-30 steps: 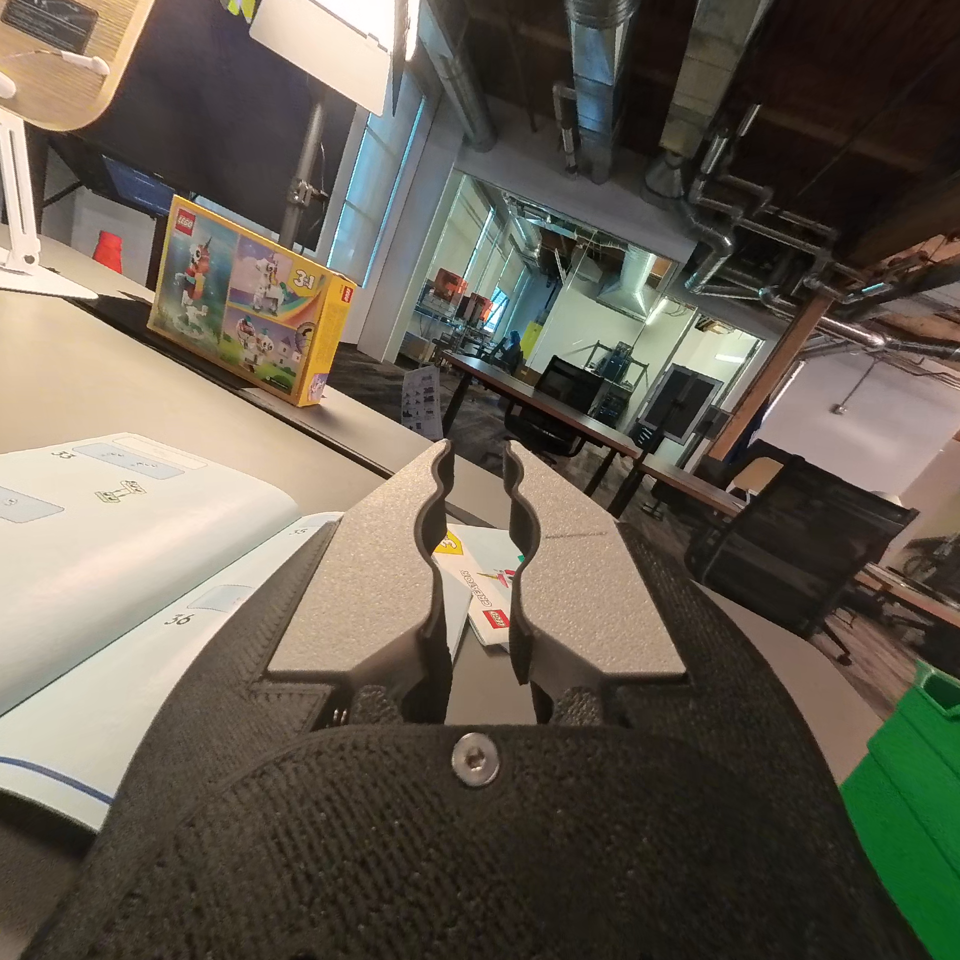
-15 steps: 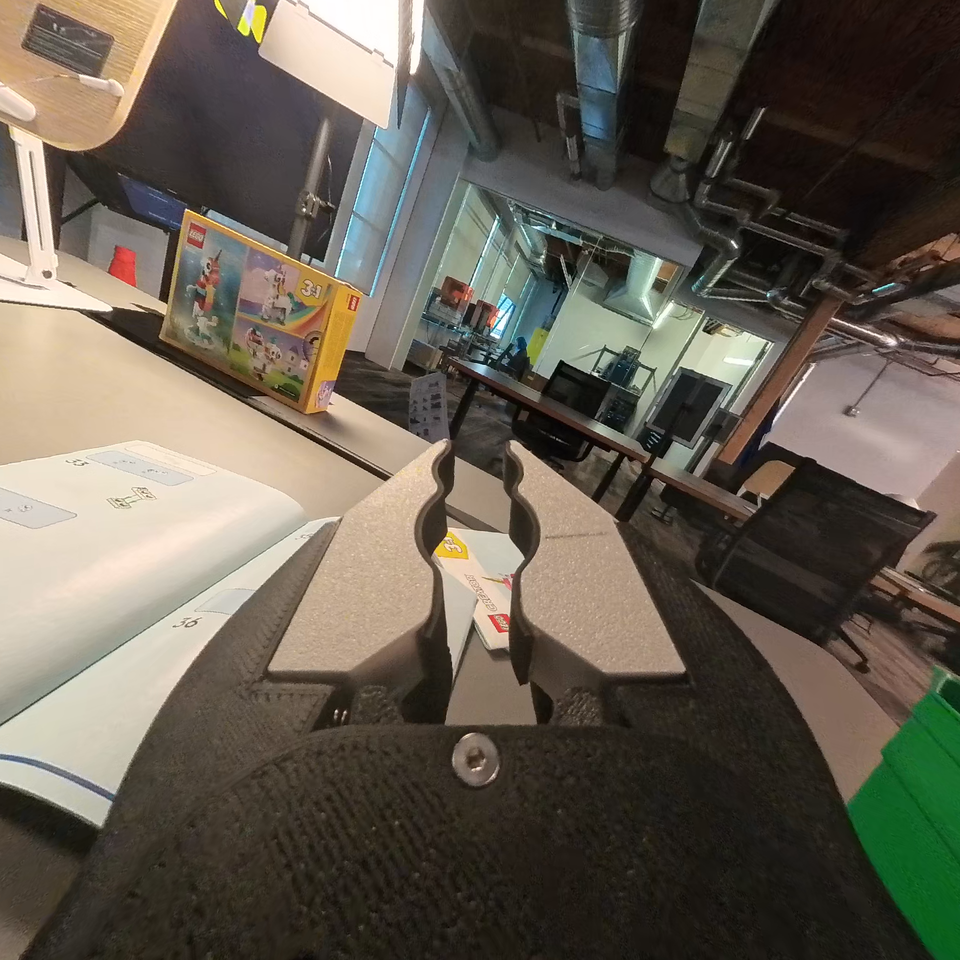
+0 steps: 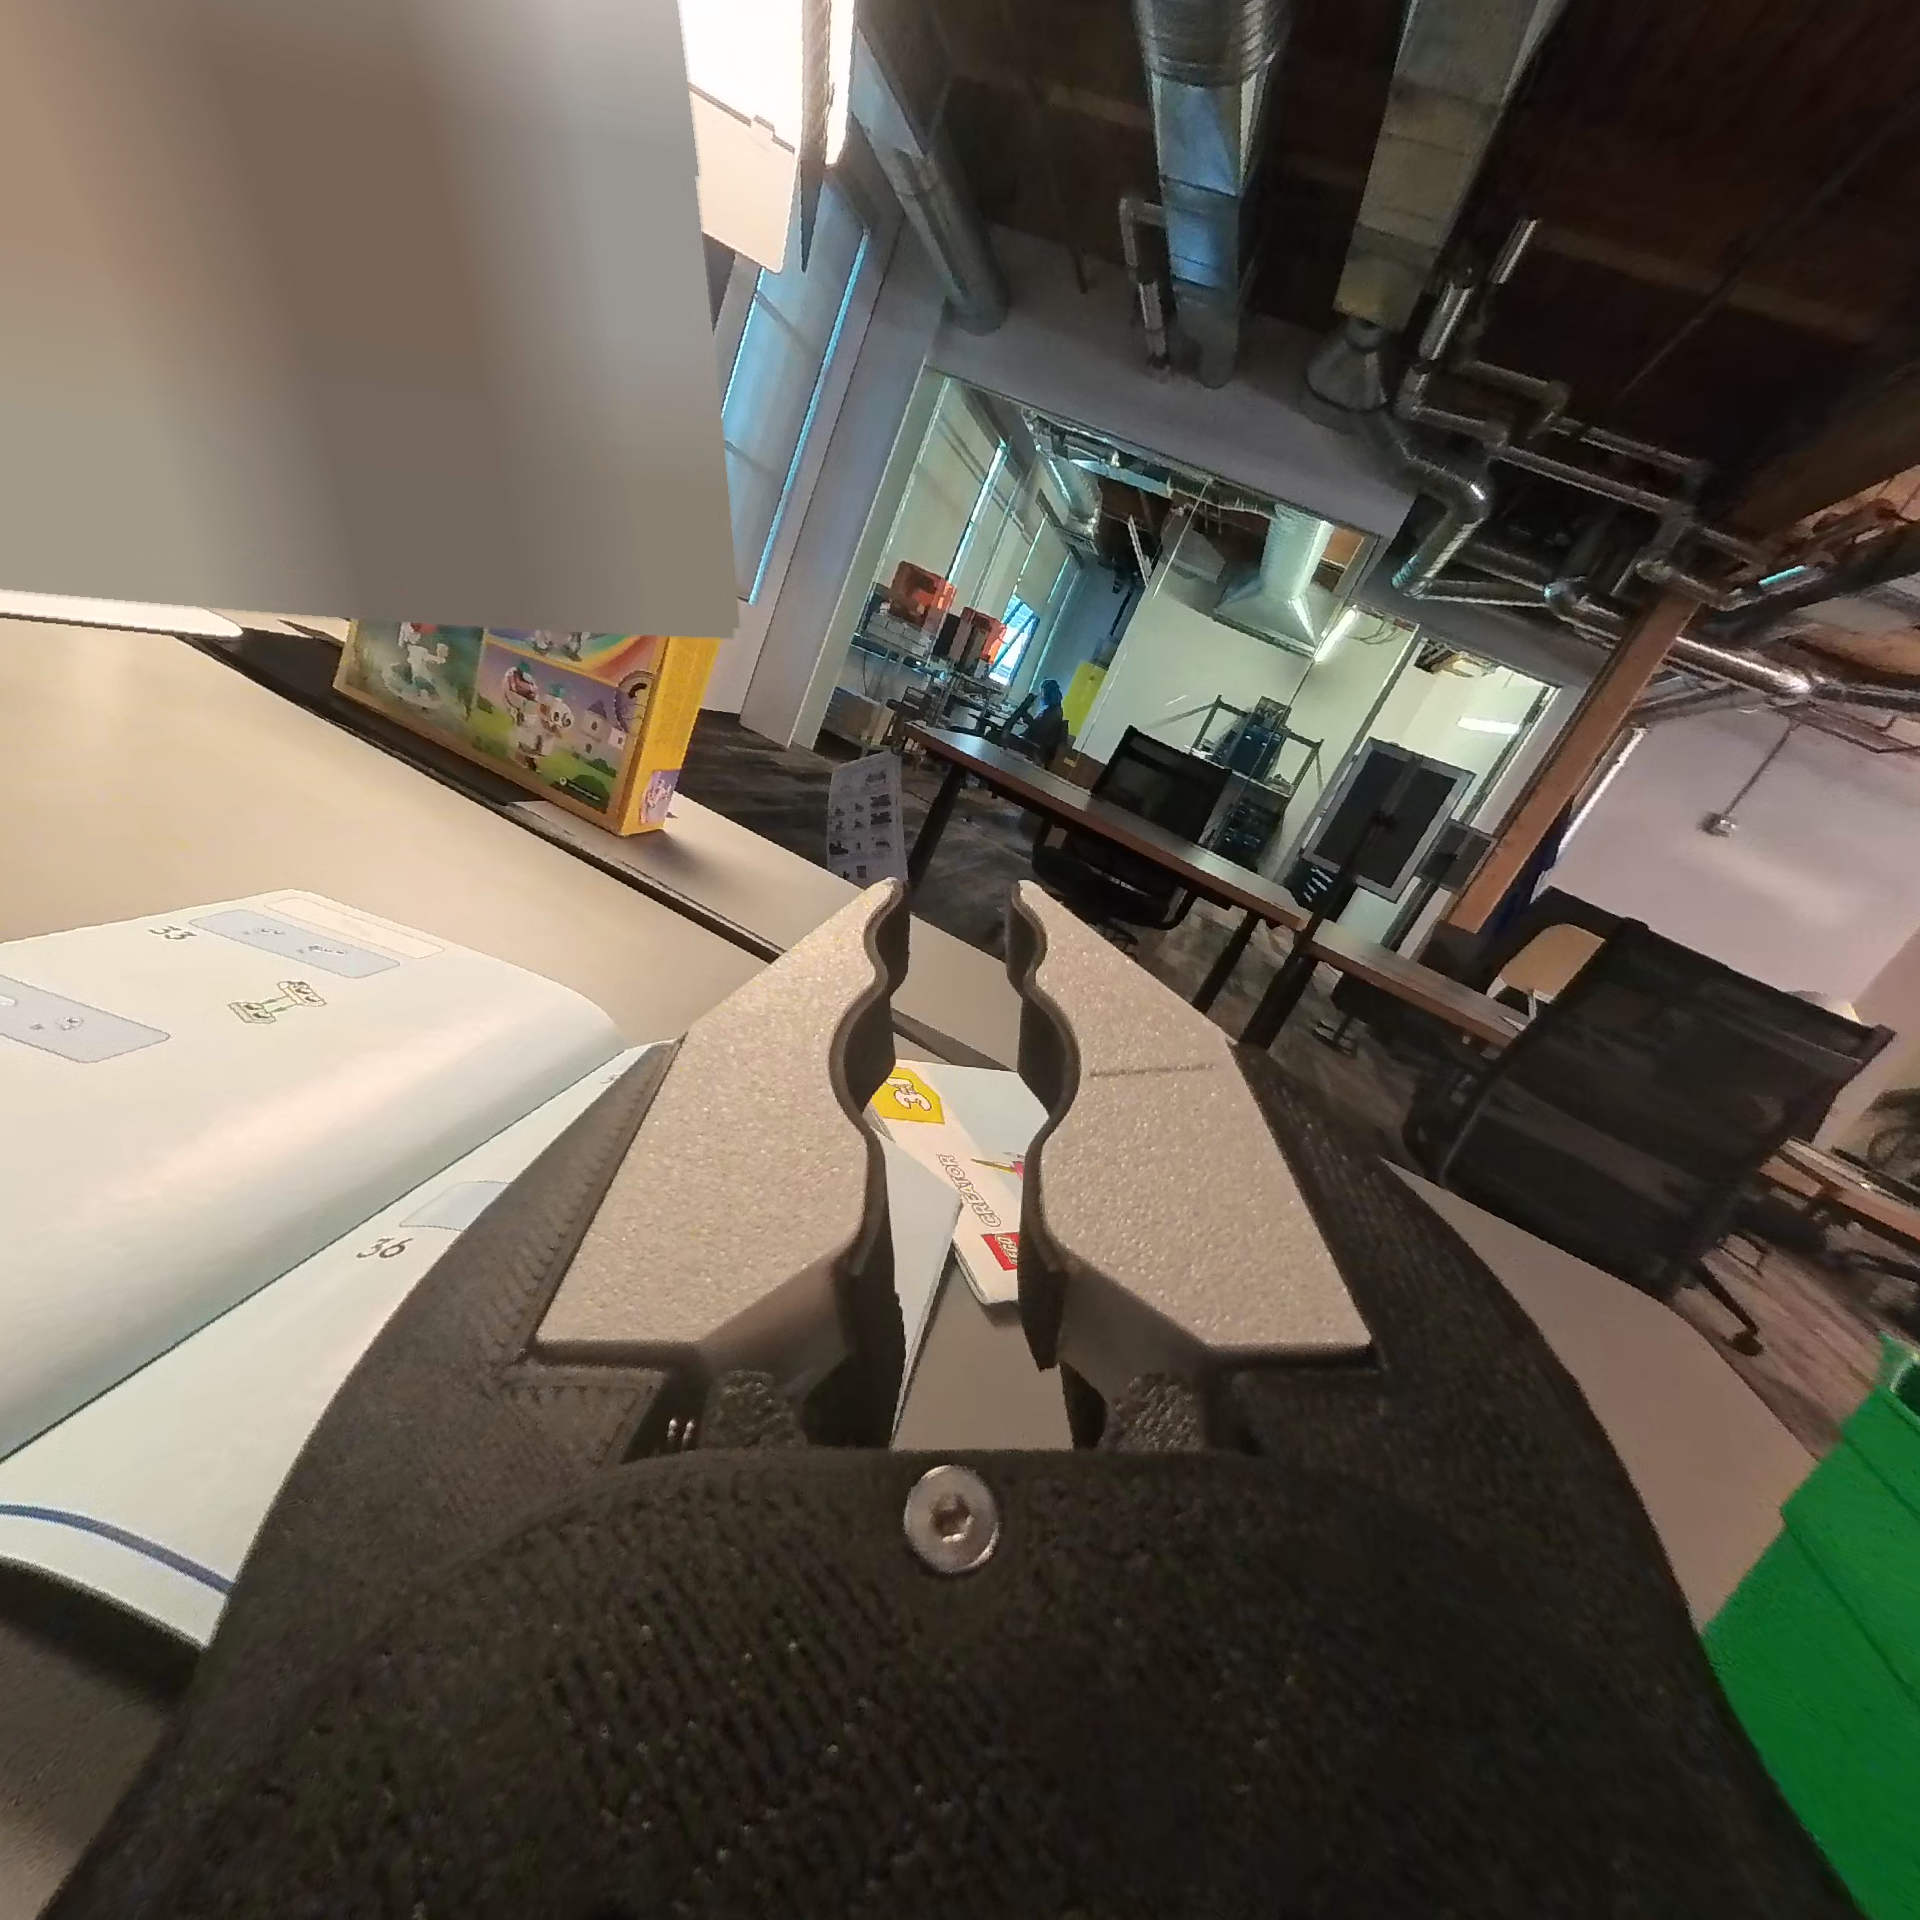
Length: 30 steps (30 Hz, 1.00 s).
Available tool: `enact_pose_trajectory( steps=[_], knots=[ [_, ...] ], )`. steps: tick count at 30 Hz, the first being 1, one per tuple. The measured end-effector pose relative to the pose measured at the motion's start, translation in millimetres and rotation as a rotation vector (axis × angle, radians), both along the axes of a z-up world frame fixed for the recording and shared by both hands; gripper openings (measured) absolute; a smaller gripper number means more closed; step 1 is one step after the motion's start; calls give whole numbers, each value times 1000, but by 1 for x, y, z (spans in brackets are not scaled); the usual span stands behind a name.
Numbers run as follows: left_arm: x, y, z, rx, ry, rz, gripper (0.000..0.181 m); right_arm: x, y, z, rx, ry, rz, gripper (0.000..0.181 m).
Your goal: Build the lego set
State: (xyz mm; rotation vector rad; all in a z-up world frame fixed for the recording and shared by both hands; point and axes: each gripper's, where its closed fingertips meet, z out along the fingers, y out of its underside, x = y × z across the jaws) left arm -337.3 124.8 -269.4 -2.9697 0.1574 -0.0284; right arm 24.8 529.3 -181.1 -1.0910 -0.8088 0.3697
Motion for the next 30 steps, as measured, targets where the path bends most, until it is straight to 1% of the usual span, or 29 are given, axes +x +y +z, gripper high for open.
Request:
enact_pose_trajectory(
  steps=[1,4,6,10,14,17,20,22,23,24,27,30],
  knots=[
    [3,-1,-2,-5,4,-32,50,0,0,0,0,0,0,16],
    [13,-2,-11,-31,-3,-98,49,0,0,0,1,-2,0,16],
    [15,2,-12,-27,-19,-66,43,0,0,0,1,-3,0,16],
    [5,4,-17,-39,22,-26,37,0,0,0,1,-2,-1,16],
    [7,0,-25,-82,35,-73,33,0,0,0,1,-3,-3,16],
    [6,3,-23,-65,64,-107,29,0,0,0,1,-4,-3,16],
    [8,-1,-25,-97,61,-118,29,0,0,0,1,-3,-3,16],
    [11,-8,-24,-132,43,-121,25,0,0,0,1,-3,-3,16],
    [14,-12,-24,-150,27,-129,19,0,0,0,1,-3,-3,16],
    [14,-12,-23,-150,24,-138,17,0,0,0,1,-4,-3,16],
    [0,1,-17,-75,96,-133,15,0,0,0,1,-4,-2,16],
    [-8,7,-15,-55,150,-197,13,0,0,0,1,-4,-3,16]
  ],
)
